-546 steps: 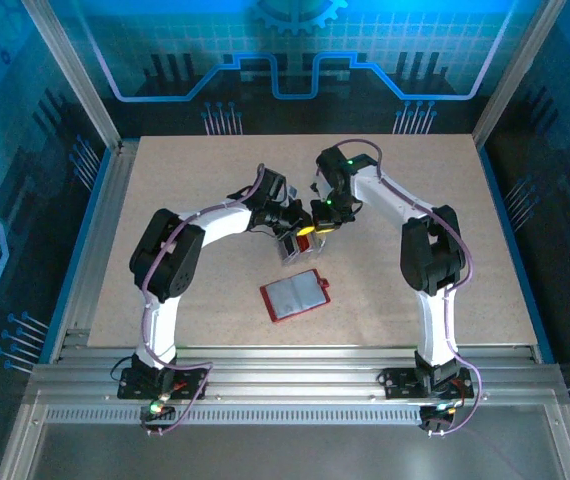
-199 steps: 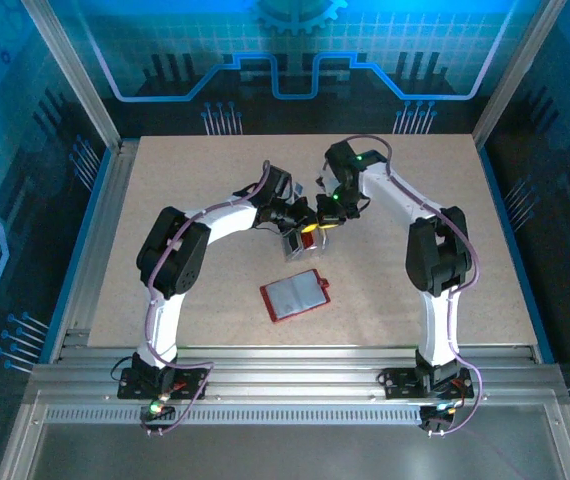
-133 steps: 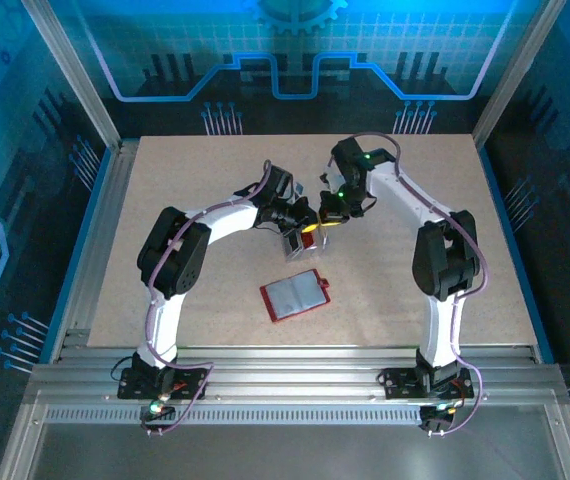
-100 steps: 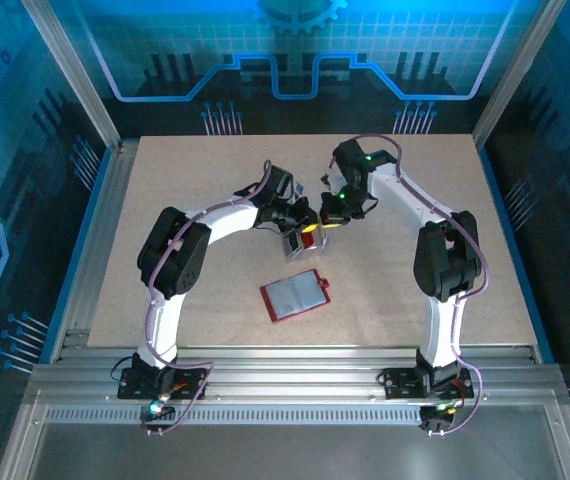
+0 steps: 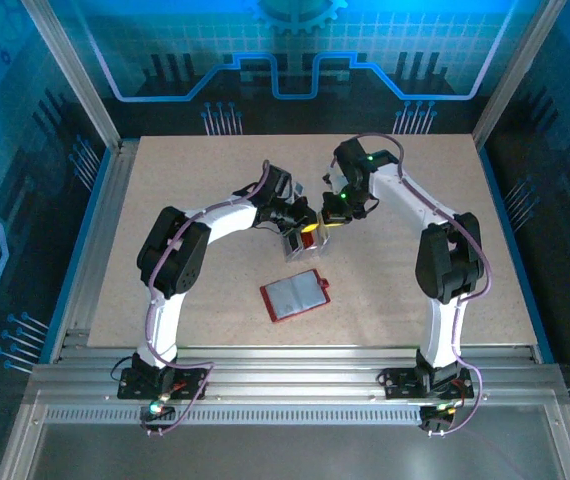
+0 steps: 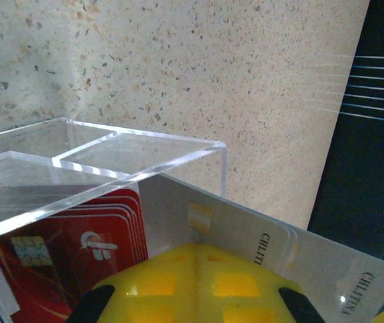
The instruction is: Put the credit cards into the card holder
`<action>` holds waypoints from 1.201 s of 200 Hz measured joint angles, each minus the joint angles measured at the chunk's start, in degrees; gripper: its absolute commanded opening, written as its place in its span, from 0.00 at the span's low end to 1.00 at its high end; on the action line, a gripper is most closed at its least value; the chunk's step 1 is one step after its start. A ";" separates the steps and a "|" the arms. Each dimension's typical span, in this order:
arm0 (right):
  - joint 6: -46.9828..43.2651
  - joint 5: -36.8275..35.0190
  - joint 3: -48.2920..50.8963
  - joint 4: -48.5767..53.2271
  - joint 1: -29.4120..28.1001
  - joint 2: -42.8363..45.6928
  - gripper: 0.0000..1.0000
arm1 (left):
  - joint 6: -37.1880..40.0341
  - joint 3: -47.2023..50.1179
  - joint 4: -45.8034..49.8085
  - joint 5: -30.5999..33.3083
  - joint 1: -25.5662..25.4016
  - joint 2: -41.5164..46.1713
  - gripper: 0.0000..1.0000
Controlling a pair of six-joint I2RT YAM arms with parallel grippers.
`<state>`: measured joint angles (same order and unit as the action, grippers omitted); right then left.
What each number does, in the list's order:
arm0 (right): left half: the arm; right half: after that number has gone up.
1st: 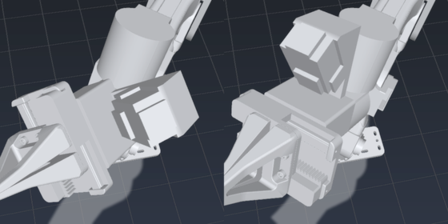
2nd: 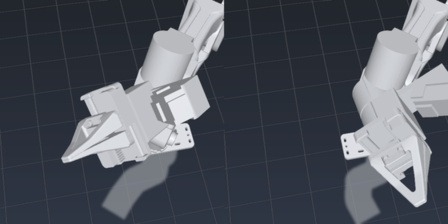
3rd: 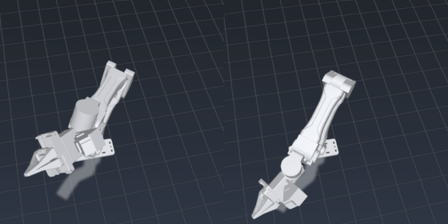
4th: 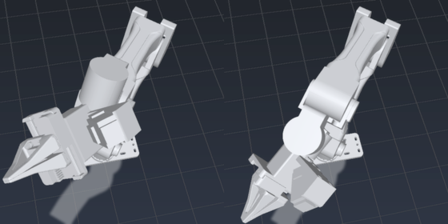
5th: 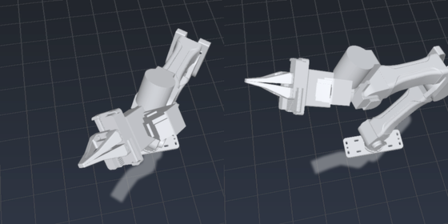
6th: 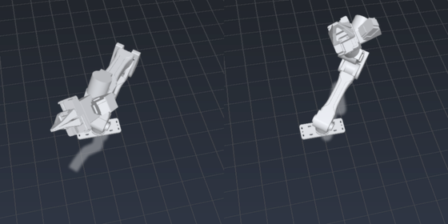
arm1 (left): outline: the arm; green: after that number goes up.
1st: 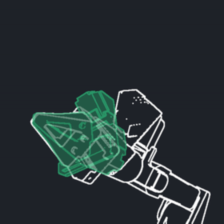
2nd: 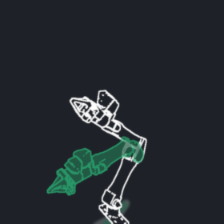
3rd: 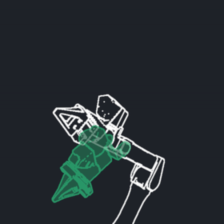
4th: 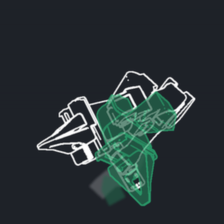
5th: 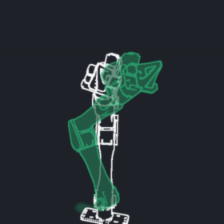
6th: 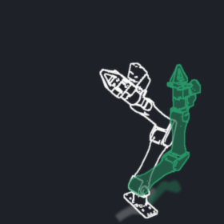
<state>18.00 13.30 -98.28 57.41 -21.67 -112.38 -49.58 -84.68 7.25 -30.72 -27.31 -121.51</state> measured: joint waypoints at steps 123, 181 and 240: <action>-0.02 -0.94 -1.99 1.07 -0.09 0.13 0.00 | -3.48 5.16 -3.67 -4.96 4.13 7.23 0.03; 0.00 -3.54 -3.32 2.10 -1.44 0.87 0.00 | 1.16 11.96 1.79 -2.99 4.17 17.14 0.08; 0.00 -6.71 -3.56 2.62 -4.31 5.92 0.00 | 9.25 24.35 11.02 3.06 3.93 31.76 0.19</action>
<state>18.00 6.59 -101.84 60.03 -25.98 -106.45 -40.34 -60.34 18.26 -27.66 -23.38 -89.76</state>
